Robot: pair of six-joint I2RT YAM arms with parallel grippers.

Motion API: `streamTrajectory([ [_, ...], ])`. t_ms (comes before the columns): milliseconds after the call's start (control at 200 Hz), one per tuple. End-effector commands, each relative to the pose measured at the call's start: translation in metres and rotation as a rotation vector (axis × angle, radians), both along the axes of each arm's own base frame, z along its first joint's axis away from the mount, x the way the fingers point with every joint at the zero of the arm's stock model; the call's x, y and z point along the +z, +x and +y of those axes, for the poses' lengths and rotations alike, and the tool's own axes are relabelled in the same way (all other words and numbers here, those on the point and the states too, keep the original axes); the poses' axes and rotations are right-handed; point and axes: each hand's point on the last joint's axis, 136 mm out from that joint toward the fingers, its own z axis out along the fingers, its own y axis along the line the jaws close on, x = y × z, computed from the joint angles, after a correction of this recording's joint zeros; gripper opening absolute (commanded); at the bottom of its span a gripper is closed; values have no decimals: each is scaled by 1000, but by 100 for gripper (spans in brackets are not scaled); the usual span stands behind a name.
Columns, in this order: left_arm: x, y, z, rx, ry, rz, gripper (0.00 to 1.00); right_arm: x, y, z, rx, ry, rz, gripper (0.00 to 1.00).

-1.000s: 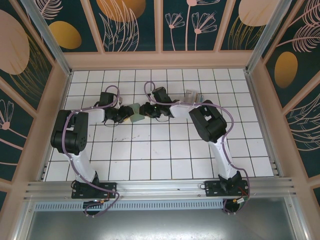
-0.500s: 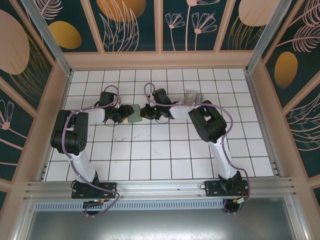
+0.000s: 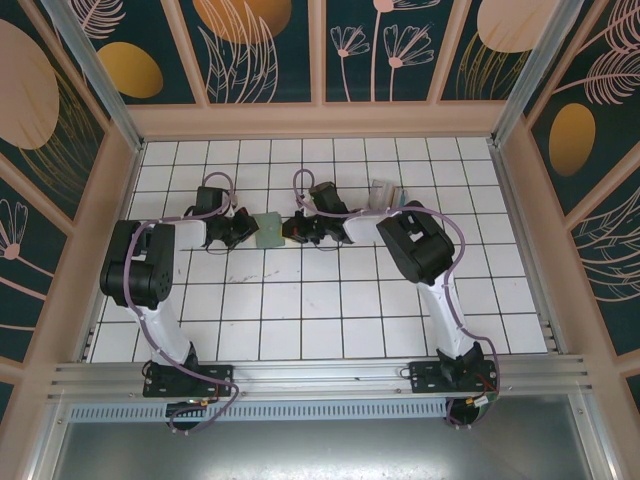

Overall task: Put the credit cards into the card holder
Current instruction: Pick up the card holder from the center of the table, then open the button on the card holder.

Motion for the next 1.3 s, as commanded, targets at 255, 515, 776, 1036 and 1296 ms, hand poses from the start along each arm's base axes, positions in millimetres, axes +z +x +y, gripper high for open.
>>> streamTrajectory([
  [255, 67, -9, -6, -19, -59, -137, 0, 21, 5, -30, -71, -145, -165, 28],
  [515, 64, -16, -2, -2, -34, -93, 0, 56, 0, -30, -108, -120, -320, 44],
  [776, 62, -16, -18, -51, -67, -72, 0, 84, -1, -9, -86, -168, -453, 47],
  [1036, 76, -21, -32, -86, -136, -85, 0, 62, 1, 11, -77, -288, -460, 47],
  [1296, 77, -22, -32, -83, -146, -96, 0, 38, 6, -13, -159, -466, -447, 42],
])
